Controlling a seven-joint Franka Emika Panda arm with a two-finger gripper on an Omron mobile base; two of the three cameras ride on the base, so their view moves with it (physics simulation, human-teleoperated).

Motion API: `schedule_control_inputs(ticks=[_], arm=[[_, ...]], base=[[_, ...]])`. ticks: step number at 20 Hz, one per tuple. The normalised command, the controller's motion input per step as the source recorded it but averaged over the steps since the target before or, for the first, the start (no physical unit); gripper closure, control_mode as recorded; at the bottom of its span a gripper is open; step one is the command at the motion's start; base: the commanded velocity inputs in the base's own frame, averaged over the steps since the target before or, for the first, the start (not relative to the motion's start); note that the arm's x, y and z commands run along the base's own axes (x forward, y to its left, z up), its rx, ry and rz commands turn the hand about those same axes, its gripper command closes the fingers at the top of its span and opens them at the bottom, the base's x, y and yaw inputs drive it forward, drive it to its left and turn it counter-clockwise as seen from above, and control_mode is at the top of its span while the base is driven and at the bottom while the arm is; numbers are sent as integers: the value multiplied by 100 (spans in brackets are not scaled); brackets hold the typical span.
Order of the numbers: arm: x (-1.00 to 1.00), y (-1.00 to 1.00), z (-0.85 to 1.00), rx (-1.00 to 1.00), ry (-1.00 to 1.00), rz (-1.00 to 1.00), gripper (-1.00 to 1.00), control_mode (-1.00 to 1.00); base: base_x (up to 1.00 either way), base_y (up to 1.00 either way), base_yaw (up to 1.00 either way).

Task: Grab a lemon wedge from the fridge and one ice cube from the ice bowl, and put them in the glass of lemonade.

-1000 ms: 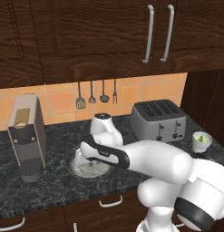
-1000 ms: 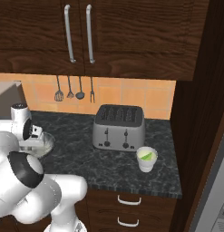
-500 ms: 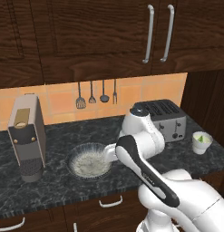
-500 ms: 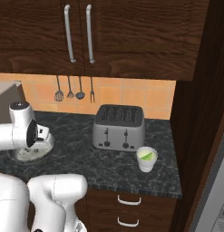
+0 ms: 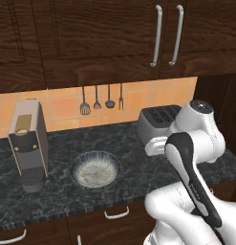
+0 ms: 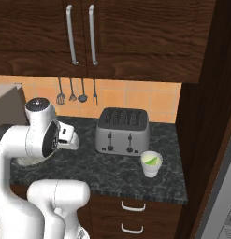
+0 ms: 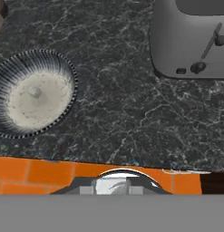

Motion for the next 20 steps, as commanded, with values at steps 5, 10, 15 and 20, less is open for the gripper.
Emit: schedule_control_inputs(ticks=[5,10,15,20], arm=[[0,-100,79,-2,-4,-8,100,-100],[0,-100,16,-10,0,-16,100,-100],[0,-92,-20,-11,2,-25,100,-100],[24,-74,-35,-11,10,-24,100,-100]], base=[[0,0,0],[0,0,0],[0,0,0],[0,0,0]])
